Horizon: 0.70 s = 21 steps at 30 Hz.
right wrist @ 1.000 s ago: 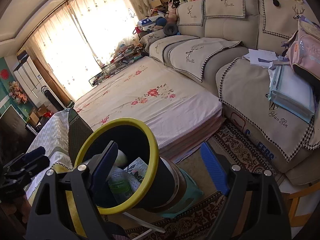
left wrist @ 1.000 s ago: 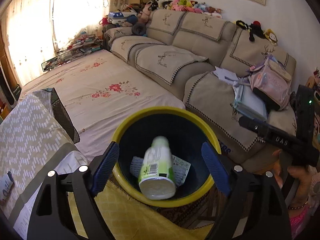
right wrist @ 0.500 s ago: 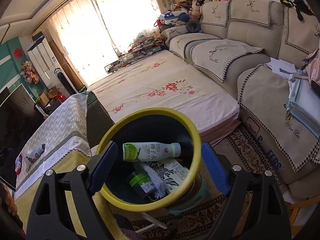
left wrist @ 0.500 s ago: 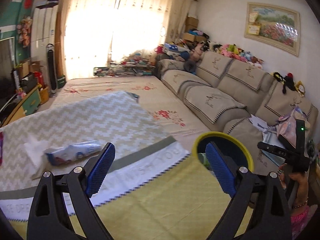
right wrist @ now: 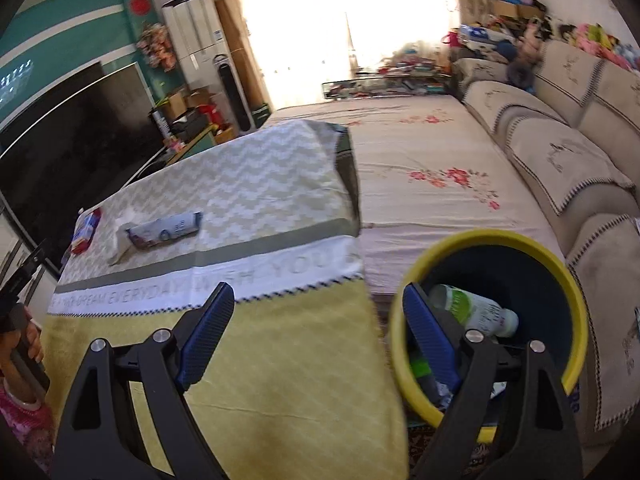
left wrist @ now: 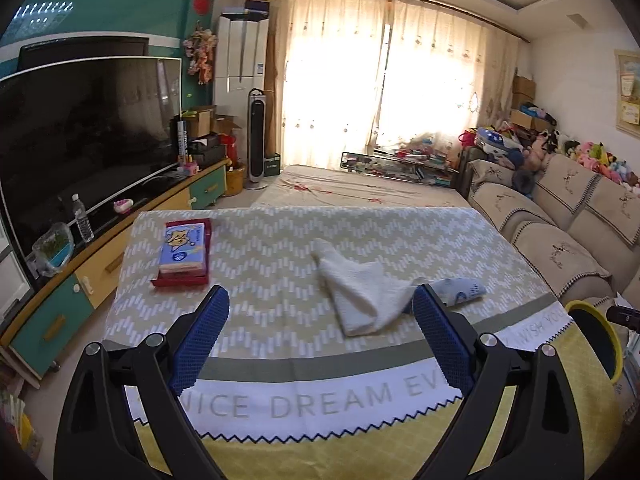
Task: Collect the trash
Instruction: 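Move the right gripper back over the table toward the blue-white tube, then grasp the blue-and-white squeezed tube with the right gripper and lift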
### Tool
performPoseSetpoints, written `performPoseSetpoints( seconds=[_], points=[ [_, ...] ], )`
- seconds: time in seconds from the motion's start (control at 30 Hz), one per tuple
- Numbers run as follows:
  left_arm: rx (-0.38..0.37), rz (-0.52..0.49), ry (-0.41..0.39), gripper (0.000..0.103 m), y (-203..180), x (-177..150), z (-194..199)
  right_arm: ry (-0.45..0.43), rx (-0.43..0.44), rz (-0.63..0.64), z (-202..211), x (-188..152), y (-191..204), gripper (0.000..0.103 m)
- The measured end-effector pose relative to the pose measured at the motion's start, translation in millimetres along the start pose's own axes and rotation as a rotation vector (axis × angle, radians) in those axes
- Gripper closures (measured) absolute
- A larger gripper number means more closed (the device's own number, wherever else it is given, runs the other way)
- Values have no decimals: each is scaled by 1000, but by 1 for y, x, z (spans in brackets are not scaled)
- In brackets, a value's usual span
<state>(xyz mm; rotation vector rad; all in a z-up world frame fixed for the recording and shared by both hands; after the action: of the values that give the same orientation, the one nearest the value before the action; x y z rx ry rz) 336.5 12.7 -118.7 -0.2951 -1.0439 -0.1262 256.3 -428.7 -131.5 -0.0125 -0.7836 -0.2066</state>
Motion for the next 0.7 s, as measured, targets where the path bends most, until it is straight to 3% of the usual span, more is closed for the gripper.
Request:
performPoseSetpoints(
  seconds=[0.13,0.3,0.5,0.7],
  points=[
    [4,61,-16,11,18,-11,1,11,85,153,-12,14,71,21],
    [13,68,-25,10,26,-14,-1,2,119,282,-28,23,151,21],
    [3,72,-13,10,19,-18,-2,-4,42,394,-74,34,224,20],
    [-2,73,-5,10,17,-19,-1,38,-1,438,-107,34,248,20]
  ],
)
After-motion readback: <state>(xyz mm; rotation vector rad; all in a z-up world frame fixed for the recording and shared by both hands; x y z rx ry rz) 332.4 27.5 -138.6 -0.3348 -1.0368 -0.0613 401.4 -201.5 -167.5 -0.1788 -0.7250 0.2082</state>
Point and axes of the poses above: each gripper's, at about its wrist camera, not at the fingertips, and z roughly against the way its jaws point, y to its left, x to its top, the point moved 4 cm from there along -z, roughly the way its jaws point, and after that the axes turned 10 degrees about -x, right-handed, at the moved point
